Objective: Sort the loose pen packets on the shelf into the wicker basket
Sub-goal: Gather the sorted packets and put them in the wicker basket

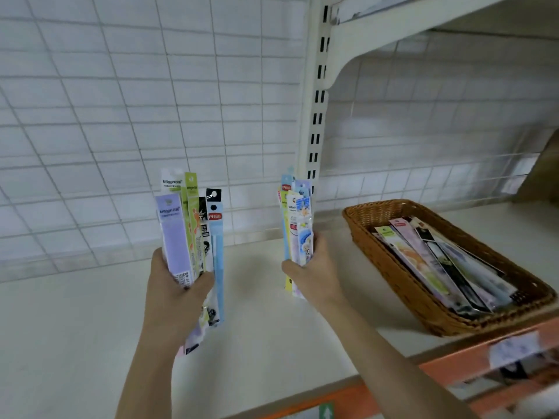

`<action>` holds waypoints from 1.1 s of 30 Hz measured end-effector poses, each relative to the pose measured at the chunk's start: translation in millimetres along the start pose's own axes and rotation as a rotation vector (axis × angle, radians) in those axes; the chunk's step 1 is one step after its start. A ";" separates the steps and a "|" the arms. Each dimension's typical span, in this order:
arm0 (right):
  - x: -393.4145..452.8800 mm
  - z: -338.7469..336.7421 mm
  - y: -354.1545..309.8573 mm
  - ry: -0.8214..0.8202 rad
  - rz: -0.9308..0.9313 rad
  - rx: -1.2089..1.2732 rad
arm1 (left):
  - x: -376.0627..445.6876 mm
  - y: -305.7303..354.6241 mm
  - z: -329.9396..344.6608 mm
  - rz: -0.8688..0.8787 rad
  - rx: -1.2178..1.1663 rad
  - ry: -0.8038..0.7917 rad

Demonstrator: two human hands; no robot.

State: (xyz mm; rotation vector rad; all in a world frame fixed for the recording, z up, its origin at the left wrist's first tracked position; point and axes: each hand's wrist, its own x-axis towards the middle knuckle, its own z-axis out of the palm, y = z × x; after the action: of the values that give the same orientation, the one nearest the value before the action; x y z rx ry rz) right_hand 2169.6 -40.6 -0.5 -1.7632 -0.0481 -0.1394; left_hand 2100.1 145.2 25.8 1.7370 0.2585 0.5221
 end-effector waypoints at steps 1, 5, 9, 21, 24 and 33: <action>-1.6 -2.9 -2.4 0.006 0.011 -0.015 | -0.3 2.8 4.7 0.000 0.003 -0.008; -3.1 -23.6 -24.8 -0.018 0.007 -0.035 | -3.7 13.9 24.3 -0.006 0.016 -0.015; 5.3 -63.7 -59.5 0.004 -0.077 -0.147 | -13.8 25.7 48.1 -0.029 -0.018 -0.017; 39.9 -249.8 -49.4 -0.119 0.303 -0.662 | -55.3 59.4 140.8 -0.040 -0.003 0.032; 39.1 -257.5 -33.2 -0.239 0.282 -0.728 | -65.1 69.2 160.7 -0.034 -0.006 0.038; 51.7 -274.4 -12.7 -0.327 0.035 -0.775 | -107.5 89.3 199.5 -0.025 0.062 0.147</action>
State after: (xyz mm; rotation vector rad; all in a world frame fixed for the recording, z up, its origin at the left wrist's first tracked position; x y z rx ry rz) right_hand 2201.0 -309.2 70.2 -2.5454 -0.2238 0.1858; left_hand 2091.7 -95.9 59.0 1.7550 0.4036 0.6309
